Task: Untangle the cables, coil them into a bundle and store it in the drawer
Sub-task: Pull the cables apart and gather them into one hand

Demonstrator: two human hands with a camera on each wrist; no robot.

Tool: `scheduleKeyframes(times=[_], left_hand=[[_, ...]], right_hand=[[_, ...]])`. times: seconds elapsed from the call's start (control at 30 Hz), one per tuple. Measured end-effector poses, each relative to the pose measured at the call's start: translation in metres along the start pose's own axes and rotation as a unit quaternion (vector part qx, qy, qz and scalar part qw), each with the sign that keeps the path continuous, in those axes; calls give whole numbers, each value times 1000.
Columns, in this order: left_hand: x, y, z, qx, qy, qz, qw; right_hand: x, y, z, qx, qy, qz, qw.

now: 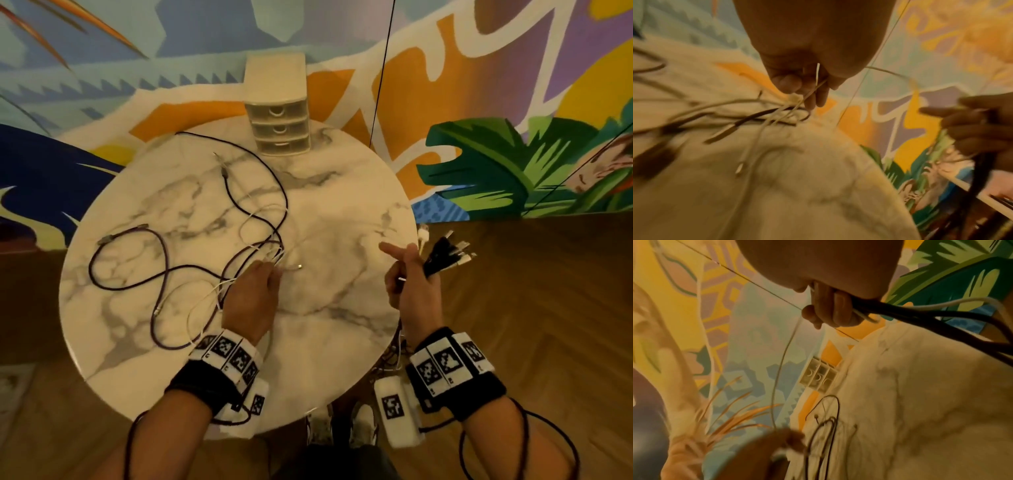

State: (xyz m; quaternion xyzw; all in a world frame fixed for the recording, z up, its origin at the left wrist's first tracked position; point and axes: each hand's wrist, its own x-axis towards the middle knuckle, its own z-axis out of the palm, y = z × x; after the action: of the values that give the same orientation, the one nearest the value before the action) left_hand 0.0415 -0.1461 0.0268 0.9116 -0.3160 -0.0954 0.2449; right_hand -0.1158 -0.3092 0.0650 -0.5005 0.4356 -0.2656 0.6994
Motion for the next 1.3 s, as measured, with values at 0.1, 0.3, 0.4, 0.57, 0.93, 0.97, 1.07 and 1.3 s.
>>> scheduleKeyframes(times=[0.1,0.3,0.4,0.57,0.93,0.97,1.07,1.3], left_hand=[[-10,52,-17,69,-26,122,990],[-38,85,0,53,-64,150,985],[-40,52,33,-83,-104,25,991],[-29,-26,54,-26,-124,-75,989],[41,-2,-18,-116,85,18,989],[45,6,-26,-136,102,20,985],[49,26,-38,-199,76,22,977],[68,25,-64,-312,193,-104,925]], right_hand=[[-16,10,18,-26,-100,24,994],[-16,23,28,-154,-134,-6,979],[-11,20,24,-125,-97,-26,987],[-4,4,13,-15,11,-36,999],[6,11,-6,-65,61,-30,996],[6,12,-8,-68,60,-11,996],[6,15,-8,-40,57,36,997],[-2,27,-12,-23,-14,21,999]])
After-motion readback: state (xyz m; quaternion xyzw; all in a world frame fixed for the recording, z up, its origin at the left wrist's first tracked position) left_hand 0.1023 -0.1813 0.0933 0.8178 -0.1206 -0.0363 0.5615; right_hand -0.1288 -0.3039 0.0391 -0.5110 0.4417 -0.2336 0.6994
